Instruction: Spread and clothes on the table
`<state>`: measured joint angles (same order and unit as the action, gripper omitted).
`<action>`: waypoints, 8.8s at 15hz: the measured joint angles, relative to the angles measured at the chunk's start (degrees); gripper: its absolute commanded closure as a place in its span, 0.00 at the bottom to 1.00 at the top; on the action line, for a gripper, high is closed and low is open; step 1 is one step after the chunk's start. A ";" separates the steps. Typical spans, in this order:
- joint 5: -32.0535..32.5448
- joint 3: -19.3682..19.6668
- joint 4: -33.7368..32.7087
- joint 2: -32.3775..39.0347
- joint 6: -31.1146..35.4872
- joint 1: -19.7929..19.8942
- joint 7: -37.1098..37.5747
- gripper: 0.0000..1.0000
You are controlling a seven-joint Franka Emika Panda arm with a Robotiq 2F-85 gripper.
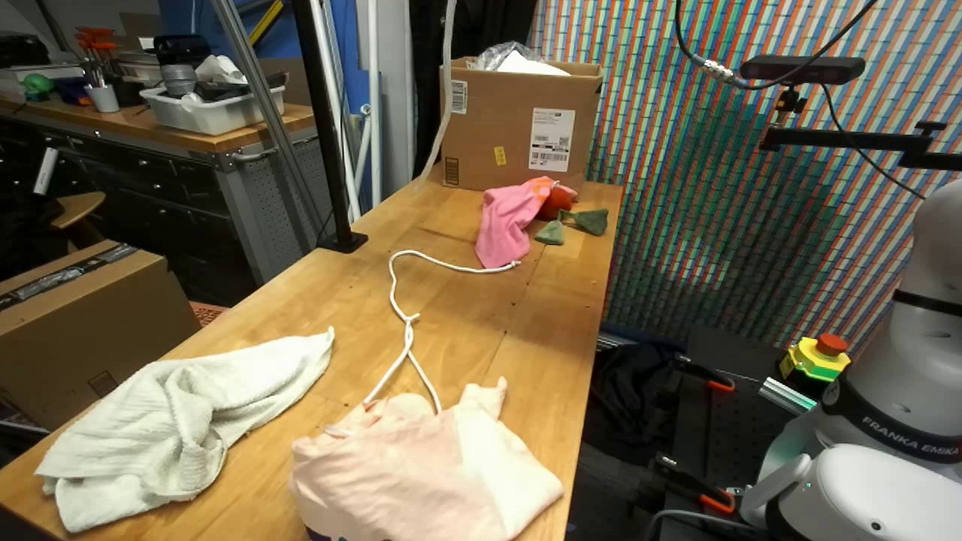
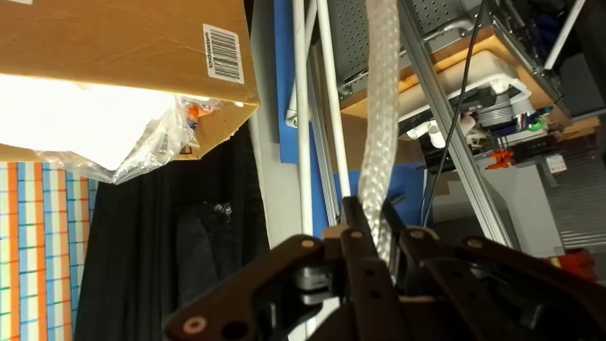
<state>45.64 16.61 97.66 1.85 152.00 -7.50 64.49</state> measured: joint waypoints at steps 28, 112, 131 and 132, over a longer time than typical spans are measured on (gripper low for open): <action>0.58 0.29 -16.87 32.90 -5.43 1.94 13.90 0.92; -45.91 -10.82 -6.26 33.16 -40.08 14.03 -63.70 0.87; -46.21 -20.51 -5.53 33.14 -38.23 10.71 -74.60 0.92; -46.21 -20.97 -5.53 33.14 -38.23 10.47 -75.16 0.93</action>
<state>-0.57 -4.36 92.13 34.98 113.77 2.96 -10.67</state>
